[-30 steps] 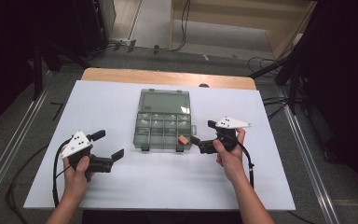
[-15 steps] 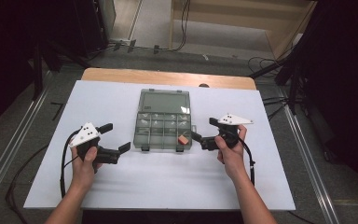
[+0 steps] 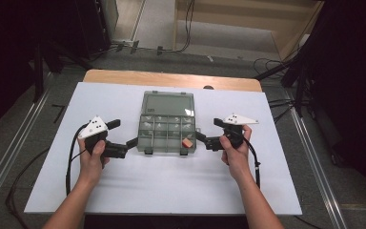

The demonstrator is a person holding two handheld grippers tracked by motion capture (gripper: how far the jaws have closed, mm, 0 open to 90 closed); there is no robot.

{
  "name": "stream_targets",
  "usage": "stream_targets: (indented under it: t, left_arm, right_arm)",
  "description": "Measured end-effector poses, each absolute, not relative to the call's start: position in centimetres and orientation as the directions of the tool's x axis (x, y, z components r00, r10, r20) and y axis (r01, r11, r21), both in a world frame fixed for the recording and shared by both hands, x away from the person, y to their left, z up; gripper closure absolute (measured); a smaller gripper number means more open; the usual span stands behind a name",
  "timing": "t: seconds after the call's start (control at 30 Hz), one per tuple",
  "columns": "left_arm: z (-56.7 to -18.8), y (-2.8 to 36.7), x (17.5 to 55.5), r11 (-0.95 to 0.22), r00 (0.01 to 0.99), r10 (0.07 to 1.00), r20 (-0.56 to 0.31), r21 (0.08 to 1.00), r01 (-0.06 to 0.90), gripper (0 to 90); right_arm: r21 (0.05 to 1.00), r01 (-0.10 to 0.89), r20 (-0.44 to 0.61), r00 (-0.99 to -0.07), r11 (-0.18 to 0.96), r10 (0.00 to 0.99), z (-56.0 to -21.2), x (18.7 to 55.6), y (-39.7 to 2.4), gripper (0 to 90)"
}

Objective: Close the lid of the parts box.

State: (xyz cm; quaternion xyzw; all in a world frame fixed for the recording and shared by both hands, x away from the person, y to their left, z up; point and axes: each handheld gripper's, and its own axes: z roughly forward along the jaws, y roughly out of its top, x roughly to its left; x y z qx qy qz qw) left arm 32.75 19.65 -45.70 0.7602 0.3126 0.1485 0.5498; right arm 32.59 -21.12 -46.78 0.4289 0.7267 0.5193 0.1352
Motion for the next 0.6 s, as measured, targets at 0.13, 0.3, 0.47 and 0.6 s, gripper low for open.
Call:
stream_targets:
  t: [0.13,0.3,0.47,0.6]
  left_arm:
    - [-45.6,19.3,33.3,-0.196,0.760,0.638,-0.123,0.929,0.314,0.0]
    - [-45.6,18.9,34.1,-0.193,0.759,0.639,-0.130,0.927,0.321,0.0]
    - [-45.8,18.6,34.8,-0.187,0.757,0.637,-0.148,0.922,0.338,0.0]
    - [-45.7,18.2,35.4,-0.194,0.756,0.639,-0.145,0.920,0.340,0.0]
  right_arm:
    - [0.869,0.487,0.257,-0.593,0.086,0.763,-46.9,32.8,-21.1,0.0]
    - [0.866,0.493,0.264,-0.588,0.079,0.765,-47.1,33.1,-21.1,0.0]
    - [0.862,0.502,0.278,-0.582,0.068,0.764,-47.2,33.4,-21.2,0.0]
    - [0.862,0.502,0.281,-0.580,0.064,0.764,-47.1,33.7,-21.2,0.0]
